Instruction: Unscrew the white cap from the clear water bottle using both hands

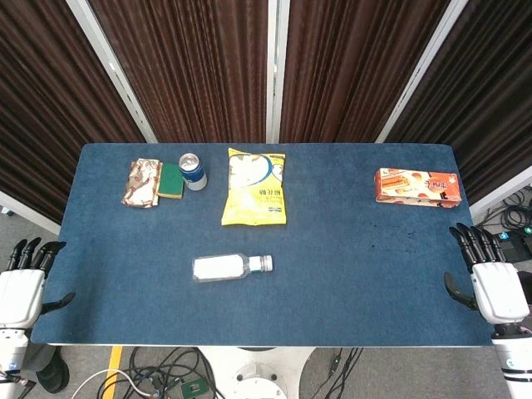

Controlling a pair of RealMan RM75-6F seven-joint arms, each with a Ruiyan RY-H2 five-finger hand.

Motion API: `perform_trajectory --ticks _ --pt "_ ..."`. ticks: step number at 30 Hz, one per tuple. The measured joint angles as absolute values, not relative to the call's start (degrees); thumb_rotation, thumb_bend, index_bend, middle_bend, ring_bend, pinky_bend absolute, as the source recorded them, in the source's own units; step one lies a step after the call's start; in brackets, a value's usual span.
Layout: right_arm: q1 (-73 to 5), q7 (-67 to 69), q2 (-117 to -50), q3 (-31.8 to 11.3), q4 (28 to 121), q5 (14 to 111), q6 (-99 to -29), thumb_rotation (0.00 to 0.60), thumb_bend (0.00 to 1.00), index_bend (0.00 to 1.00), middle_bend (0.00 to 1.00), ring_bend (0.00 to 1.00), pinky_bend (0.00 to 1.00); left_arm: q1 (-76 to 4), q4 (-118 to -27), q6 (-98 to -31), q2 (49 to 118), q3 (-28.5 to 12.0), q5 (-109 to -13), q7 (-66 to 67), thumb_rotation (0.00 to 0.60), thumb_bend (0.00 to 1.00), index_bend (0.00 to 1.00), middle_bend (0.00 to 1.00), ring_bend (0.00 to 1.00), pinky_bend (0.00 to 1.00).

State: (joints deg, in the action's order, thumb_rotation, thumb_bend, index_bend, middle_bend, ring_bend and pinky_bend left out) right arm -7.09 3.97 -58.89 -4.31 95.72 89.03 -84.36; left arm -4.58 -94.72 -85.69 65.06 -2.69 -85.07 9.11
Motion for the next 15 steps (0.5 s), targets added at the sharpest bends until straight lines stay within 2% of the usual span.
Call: perform_trajectory --ticks 7,15 --pt "-7.1 3.8 -58.1 -5.4 95.5 88.2 -85.2 0.6 0.36 0.05 0.04 0.0 0.0 -9.1 -96.7 -82.2 64.1 -3.6 -89.2 8.9 0.6 0.09 0.16 0.15 0.06 0.04" --pt "-8.2 3.4 -56.5 -5.7 96.0 88.1 -83.7 0.6 0.36 0.05 0.04 0.0 0.0 -19.4 -100.7 -70.8 64.9 -5.8 -91.9 8.0 0.6 0.09 0.13 0.15 0.06 0.06"
